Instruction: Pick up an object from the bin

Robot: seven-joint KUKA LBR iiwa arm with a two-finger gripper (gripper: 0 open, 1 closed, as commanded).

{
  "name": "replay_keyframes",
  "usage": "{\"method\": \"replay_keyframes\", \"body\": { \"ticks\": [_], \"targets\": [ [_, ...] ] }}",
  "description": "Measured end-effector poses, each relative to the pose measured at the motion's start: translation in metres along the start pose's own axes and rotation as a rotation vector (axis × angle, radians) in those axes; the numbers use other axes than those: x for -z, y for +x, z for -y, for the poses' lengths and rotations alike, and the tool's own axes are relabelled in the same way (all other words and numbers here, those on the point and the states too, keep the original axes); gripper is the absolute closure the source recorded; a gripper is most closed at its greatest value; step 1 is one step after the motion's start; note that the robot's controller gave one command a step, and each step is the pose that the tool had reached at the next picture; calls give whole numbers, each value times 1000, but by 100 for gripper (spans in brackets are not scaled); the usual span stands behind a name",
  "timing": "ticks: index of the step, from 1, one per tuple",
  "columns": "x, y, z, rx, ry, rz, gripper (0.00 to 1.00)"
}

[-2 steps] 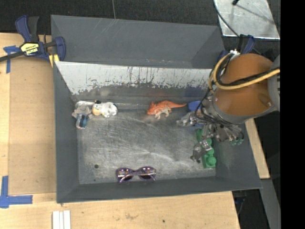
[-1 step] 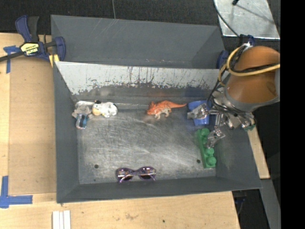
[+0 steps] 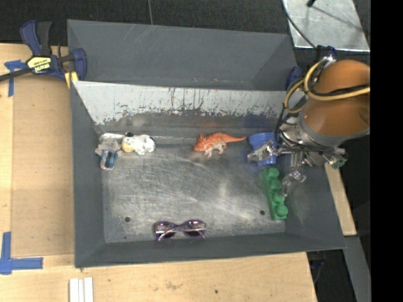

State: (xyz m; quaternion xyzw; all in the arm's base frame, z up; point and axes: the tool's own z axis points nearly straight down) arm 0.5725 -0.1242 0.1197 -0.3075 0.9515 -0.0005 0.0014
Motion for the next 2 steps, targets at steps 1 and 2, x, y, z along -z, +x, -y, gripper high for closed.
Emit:
{"method": "replay_keyframes", "body": {
  "ticks": [1, 2],
  "targets": [
    [-35, 20, 11, 209, -2, 4, 0],
    [-46, -7, 30, 668, -33, 4, 100]
  ]
}}
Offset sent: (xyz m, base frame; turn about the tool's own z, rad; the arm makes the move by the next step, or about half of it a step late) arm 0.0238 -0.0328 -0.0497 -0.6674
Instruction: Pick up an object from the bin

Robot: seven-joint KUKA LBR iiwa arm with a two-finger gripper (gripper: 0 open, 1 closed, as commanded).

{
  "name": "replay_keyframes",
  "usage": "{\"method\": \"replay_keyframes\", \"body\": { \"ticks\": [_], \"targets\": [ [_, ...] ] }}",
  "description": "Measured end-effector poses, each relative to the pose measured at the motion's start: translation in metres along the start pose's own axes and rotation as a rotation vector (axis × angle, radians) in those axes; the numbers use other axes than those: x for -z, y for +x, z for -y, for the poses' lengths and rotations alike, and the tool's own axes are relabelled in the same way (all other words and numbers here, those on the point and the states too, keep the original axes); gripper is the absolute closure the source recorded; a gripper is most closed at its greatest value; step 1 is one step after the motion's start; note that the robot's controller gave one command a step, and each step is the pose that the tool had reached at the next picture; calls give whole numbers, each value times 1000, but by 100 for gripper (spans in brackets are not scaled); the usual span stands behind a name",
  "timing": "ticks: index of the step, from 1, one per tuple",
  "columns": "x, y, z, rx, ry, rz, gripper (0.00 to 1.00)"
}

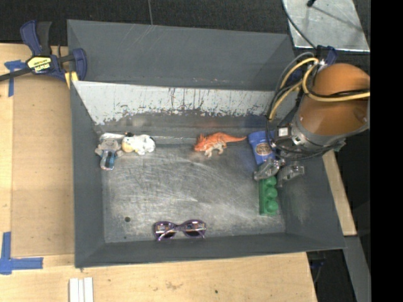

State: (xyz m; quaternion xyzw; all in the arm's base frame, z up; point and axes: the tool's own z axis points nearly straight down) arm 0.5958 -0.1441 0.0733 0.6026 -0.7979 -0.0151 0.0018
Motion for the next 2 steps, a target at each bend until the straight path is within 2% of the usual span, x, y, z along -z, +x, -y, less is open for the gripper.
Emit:
{"method": "replay_keyframes", "body": {
  "ticks": [2],
  "targets": [
    [2, -1, -1, 1, 2, 1, 100]
  ]
}}
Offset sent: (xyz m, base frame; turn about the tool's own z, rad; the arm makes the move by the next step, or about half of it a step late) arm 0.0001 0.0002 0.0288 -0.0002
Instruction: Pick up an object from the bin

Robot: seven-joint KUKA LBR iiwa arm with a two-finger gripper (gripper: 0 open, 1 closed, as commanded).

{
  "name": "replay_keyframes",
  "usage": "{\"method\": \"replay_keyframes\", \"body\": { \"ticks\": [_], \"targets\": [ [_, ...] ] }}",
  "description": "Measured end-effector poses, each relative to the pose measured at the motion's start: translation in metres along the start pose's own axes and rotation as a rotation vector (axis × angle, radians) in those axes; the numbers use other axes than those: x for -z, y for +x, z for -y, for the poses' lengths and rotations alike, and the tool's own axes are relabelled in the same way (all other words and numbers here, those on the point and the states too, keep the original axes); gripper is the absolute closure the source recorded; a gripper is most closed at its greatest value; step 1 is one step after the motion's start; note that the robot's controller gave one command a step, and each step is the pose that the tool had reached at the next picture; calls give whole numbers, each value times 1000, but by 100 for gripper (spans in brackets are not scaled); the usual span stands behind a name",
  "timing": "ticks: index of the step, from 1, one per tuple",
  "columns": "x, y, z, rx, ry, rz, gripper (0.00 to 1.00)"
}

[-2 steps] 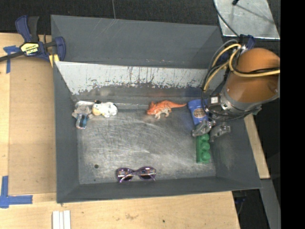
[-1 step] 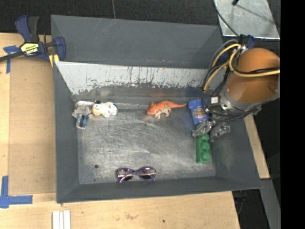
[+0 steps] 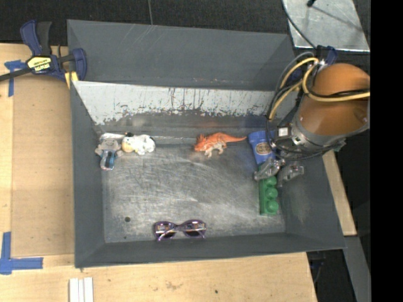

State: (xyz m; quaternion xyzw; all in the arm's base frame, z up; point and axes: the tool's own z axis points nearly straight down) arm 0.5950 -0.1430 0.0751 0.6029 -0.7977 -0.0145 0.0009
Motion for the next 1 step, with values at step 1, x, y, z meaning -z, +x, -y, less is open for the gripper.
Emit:
{"method": "replay_keyframes", "body": {
  "ticks": [1],
  "targets": [
    [6, -1, -1, 4, 6, -2, 100]
  ]
}}
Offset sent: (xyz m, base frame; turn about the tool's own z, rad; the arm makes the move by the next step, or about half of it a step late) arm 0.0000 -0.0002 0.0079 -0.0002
